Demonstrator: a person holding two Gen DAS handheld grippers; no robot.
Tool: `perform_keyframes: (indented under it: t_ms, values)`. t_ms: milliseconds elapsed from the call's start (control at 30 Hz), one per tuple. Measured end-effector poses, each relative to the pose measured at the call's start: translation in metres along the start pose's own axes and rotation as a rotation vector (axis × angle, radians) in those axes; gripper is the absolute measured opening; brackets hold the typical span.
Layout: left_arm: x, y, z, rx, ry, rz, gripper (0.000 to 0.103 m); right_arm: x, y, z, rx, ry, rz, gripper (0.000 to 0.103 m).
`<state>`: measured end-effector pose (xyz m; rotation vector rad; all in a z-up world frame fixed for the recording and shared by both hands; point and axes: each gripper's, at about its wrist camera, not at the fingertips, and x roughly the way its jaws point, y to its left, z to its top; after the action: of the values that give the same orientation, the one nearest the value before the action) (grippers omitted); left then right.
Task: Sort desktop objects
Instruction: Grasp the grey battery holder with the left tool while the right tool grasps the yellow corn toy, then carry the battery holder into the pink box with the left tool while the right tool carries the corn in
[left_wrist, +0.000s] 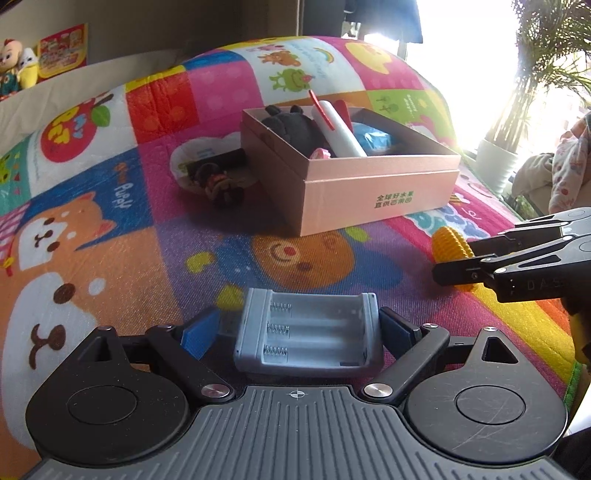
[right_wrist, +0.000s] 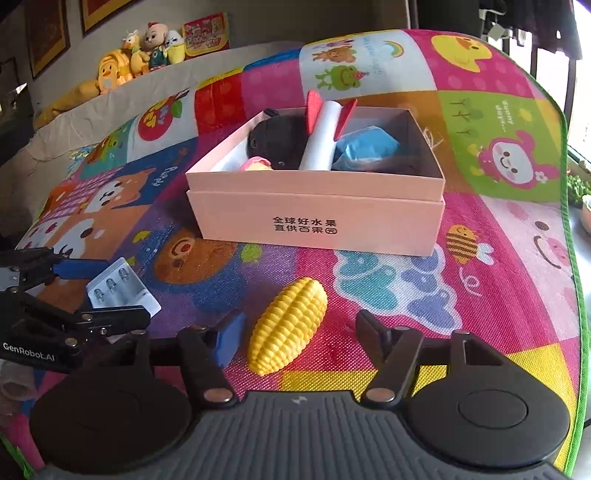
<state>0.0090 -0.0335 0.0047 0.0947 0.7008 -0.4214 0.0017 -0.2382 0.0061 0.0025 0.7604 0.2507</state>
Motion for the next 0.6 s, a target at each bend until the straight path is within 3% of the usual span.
perform_keyframes:
  t_ms: [67, 333, 600]
  values:
    - [0.0, 0.0, -0.001, 0.002, 0.003, 0.004, 0.095, -0.004, 0.003, 0.0, -0.022, 0.018, 0.019, 0.031]
    - [0.005, -0.001, 0.001, 0.004, 0.017, 0.029, 0.098, -0.028, 0.002, -0.008, -0.036, 0.002, 0.013, 0.031]
    - [-0.003, -0.014, 0.002, 0.067, -0.006, 0.034, 0.095, -0.04, -0.007, -0.015, -0.013, 0.006, 0.002, 0.031]
